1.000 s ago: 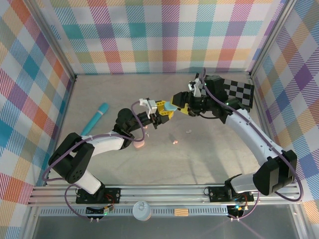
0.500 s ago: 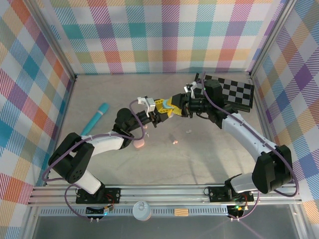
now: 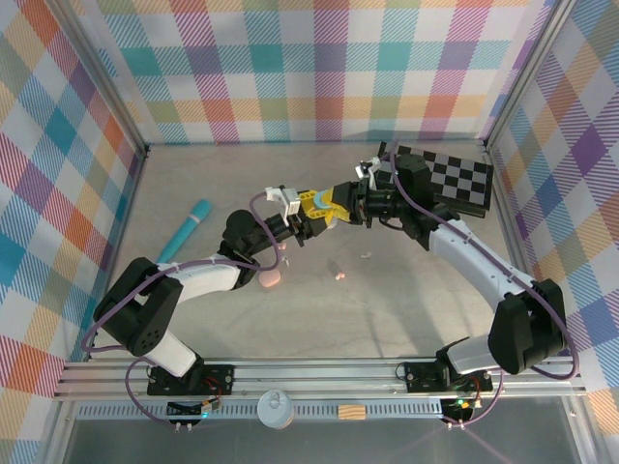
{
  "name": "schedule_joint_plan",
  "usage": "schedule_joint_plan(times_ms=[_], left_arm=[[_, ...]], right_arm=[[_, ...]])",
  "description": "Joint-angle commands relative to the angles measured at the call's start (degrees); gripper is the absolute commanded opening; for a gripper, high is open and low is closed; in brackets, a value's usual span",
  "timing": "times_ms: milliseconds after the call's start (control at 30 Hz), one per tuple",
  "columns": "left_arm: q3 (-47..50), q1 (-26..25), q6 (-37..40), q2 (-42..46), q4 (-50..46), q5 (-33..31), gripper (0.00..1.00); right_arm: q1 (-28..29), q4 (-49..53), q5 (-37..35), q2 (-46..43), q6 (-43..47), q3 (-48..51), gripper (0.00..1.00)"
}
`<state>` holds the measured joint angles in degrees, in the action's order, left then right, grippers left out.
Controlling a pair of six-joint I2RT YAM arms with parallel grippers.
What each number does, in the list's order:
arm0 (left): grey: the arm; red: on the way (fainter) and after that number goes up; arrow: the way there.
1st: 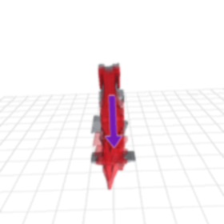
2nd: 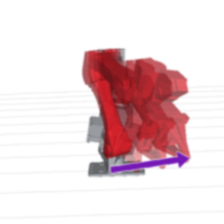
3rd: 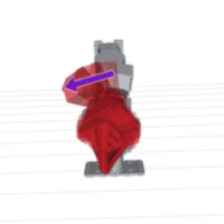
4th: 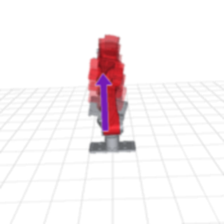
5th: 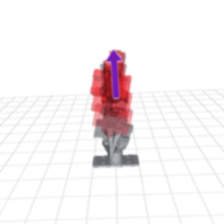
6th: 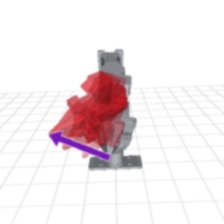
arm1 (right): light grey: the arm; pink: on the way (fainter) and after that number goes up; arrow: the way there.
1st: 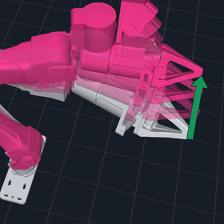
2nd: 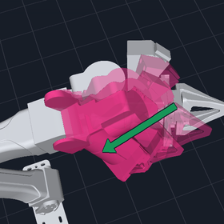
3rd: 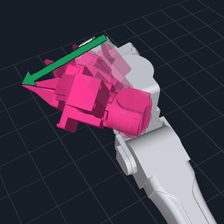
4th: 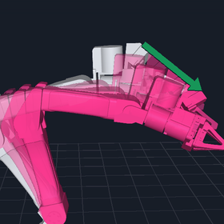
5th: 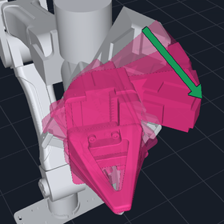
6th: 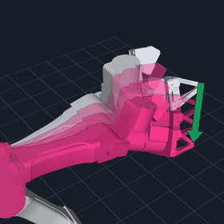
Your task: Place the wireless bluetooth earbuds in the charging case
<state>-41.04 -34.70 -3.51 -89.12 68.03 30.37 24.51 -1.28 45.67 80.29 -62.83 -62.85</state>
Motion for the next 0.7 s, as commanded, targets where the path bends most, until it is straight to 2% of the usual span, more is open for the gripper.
schedule_joint_plan(times_ms=[0, 167, 300, 467, 667], left_arm=[[0.56, -0.28, 1.44, 3.09, 3.11, 2.43, 0.56], [2.93, -0.14, 4.06, 5.88, -1.49, 1.28, 0.83], [5.02, -0.11, 8.53, 8.75, -11.02, -0.54, 0.99], [5.68, -0.76, 14.77, 14.23, -29.46, -5.95, 1.00], [4.76, -1.49, 17.07, 17.83, -41.56, -10.50, 1.00]], right_arm=[[-0.25, 6.24, -5.04, -1.28, 7.27, -2.39, 0.18], [-0.84, 9.38, -10.19, -0.69, 12.02, -2.72, 0.17], [-2.37, 11.25, -15.13, 2.41, 15.50, -3.28, 0.17], [-5.99, 9.60, -19.26, 9.98, 18.23, -3.95, 0.18], [-9.93, 11.52, -22.71, 23.34, 21.69, -8.89, 0.19]])
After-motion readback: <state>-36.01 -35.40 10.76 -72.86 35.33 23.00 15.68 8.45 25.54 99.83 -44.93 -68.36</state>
